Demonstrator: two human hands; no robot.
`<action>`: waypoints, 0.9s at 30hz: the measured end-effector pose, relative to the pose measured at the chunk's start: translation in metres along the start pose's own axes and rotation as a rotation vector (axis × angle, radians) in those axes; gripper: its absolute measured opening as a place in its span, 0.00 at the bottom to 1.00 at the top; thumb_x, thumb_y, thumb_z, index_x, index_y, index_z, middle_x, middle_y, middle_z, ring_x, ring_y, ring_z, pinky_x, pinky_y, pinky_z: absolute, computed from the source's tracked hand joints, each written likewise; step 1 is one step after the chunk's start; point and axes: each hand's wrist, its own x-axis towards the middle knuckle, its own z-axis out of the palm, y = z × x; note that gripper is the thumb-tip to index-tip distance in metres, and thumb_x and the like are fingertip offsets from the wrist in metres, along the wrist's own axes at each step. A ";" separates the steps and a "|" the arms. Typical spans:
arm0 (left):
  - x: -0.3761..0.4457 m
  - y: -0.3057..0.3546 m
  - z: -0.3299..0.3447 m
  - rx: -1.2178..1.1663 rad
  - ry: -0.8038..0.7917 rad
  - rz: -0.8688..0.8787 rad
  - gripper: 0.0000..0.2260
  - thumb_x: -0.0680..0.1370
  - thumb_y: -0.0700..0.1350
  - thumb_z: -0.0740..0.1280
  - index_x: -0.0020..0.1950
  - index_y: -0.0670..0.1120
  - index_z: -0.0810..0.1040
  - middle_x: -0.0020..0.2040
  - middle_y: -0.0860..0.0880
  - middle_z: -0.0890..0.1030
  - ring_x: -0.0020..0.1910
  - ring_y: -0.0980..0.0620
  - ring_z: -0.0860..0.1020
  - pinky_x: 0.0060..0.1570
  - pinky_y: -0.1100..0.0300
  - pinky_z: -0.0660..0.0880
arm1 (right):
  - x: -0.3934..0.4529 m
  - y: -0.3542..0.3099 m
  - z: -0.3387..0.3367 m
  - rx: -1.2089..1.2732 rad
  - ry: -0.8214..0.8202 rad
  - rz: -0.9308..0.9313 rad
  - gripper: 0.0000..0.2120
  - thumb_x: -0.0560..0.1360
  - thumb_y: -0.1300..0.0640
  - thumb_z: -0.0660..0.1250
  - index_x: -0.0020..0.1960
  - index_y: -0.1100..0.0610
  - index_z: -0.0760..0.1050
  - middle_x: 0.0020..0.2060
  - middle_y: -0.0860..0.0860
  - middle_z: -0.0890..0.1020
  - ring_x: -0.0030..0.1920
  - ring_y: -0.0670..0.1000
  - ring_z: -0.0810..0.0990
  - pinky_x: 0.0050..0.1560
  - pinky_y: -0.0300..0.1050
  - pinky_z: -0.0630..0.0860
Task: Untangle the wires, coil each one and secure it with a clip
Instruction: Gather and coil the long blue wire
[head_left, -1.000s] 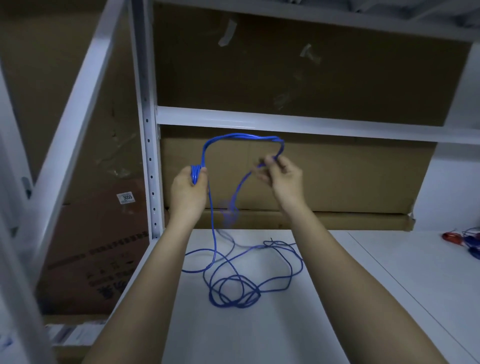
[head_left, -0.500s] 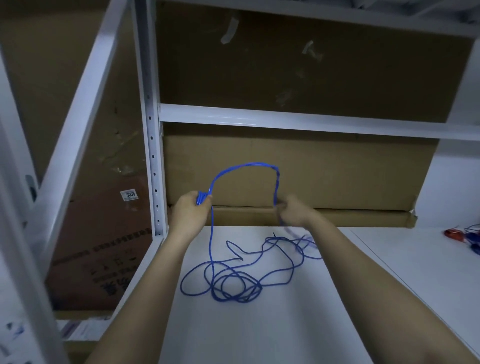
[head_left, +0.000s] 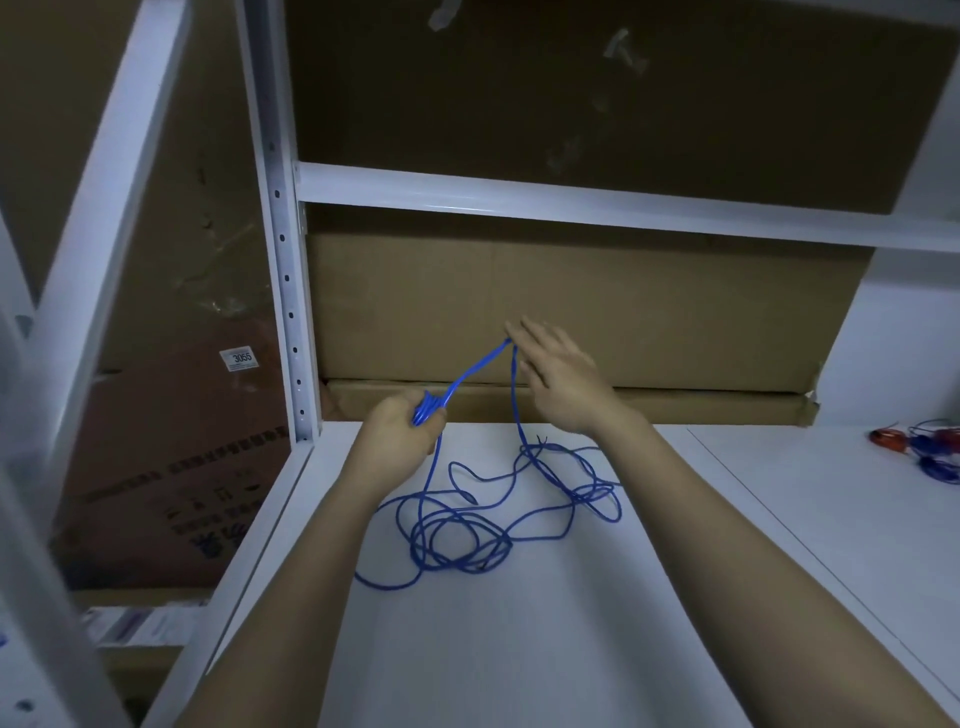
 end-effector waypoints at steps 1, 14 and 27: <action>-0.001 -0.001 0.000 0.034 -0.002 0.015 0.12 0.80 0.43 0.62 0.40 0.38 0.70 0.31 0.47 0.70 0.30 0.52 0.68 0.34 0.59 0.66 | 0.002 0.002 0.000 -0.079 -0.050 0.000 0.23 0.84 0.55 0.49 0.78 0.47 0.52 0.77 0.47 0.55 0.77 0.50 0.48 0.73 0.51 0.50; -0.007 -0.007 -0.017 0.280 0.277 0.059 0.09 0.80 0.42 0.60 0.41 0.39 0.69 0.33 0.39 0.73 0.28 0.49 0.66 0.28 0.56 0.61 | 0.001 -0.014 0.019 0.150 -0.772 0.025 0.12 0.82 0.59 0.57 0.53 0.50 0.79 0.47 0.45 0.82 0.51 0.44 0.76 0.55 0.40 0.69; 0.002 0.005 -0.009 0.041 0.152 0.152 0.12 0.81 0.46 0.61 0.42 0.39 0.72 0.31 0.44 0.70 0.26 0.56 0.64 0.27 0.66 0.62 | 0.029 -0.007 -0.028 -0.378 0.733 -0.280 0.21 0.66 0.70 0.52 0.47 0.61 0.81 0.41 0.56 0.82 0.41 0.57 0.81 0.25 0.36 0.63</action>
